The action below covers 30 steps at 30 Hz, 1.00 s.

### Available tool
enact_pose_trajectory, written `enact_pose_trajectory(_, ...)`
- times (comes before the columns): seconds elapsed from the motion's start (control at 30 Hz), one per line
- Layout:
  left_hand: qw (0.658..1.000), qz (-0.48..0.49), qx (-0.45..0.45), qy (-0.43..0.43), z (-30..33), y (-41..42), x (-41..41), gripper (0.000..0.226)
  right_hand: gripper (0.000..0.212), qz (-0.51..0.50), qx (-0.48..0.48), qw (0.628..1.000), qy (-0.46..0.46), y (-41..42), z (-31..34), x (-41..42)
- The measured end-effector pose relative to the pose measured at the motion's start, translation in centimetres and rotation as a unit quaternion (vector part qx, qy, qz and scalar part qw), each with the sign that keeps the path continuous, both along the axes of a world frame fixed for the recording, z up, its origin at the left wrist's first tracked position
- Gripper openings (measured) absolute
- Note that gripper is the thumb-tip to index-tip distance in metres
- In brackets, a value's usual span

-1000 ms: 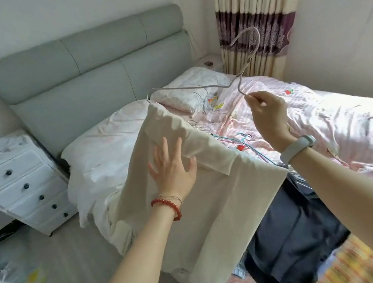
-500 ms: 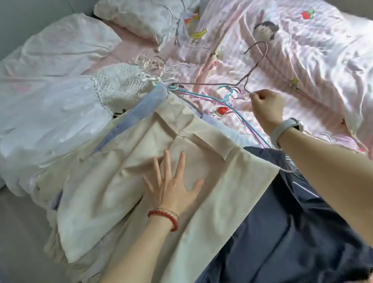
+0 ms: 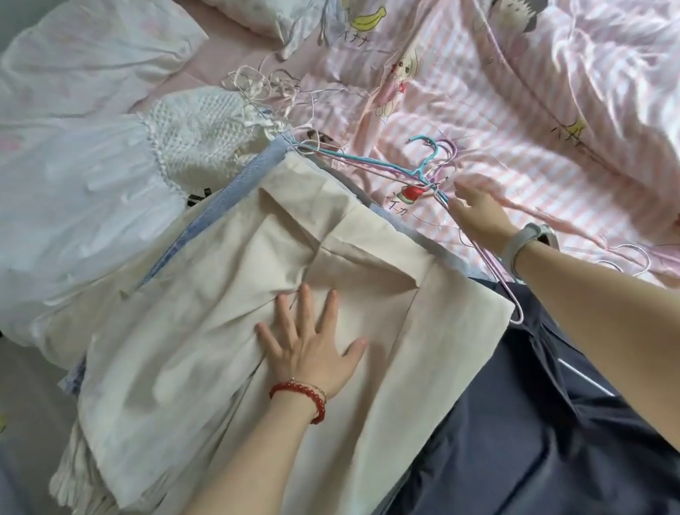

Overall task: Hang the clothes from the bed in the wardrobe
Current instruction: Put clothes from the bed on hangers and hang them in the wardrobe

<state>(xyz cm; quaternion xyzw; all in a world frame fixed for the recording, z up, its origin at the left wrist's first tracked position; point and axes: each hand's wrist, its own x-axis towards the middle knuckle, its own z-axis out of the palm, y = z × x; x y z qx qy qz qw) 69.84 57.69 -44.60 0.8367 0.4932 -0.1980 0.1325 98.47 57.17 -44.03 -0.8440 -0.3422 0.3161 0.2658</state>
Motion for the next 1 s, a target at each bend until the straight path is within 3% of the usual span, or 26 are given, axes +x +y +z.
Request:
enact_pose_trajectory(0.1, 0.999, 0.001, -0.033, -0.014, 0.6, 0.6, 0.0, 0.072, 0.046, 0.017, 0.005, 1.000, 0.007, -1.1, 0.7, -1.4)
enact_pose_trajectory(0.2, 0.997, 0.010, -0.038, -0.069, 2.5, 1.0, -0.5, 0.063, 0.047, 0.072, 0.025, 0.995, -0.064, -1.8, 2.4, -3.8)
enact_pose_trajectory(0.4, 0.985, 0.020, 0.113, -0.127, 8.6, 0.5, -4.9, 0.052, 0.045, 0.136, 0.071, 0.973, -0.171, -3.5, 7.3, -11.0)
enact_pose_trajectory(0.63, 0.957, 0.153, 0.189, -0.156, 15.5, -5.3, -18.5, 0.048, 0.038, 0.241, 0.139, 0.941, -0.194, -7.2, 14.1, -25.6)
enact_pose_trajectory(0.8, 0.916, 0.294, 0.211, -0.174, 18.7, -15.5, -32.0, 0.041, 0.041, 0.422, 0.143, 0.877, -0.179, -12.2, 17.5, -39.6)
enact_pose_trajectory(1.0, 0.844, 0.457, 0.268, -0.080, 21.5, -31.4, -48.7, 0.041, 0.038, 0.605, 0.210, 0.756, -0.137, -21.0, 20.7, -58.8)
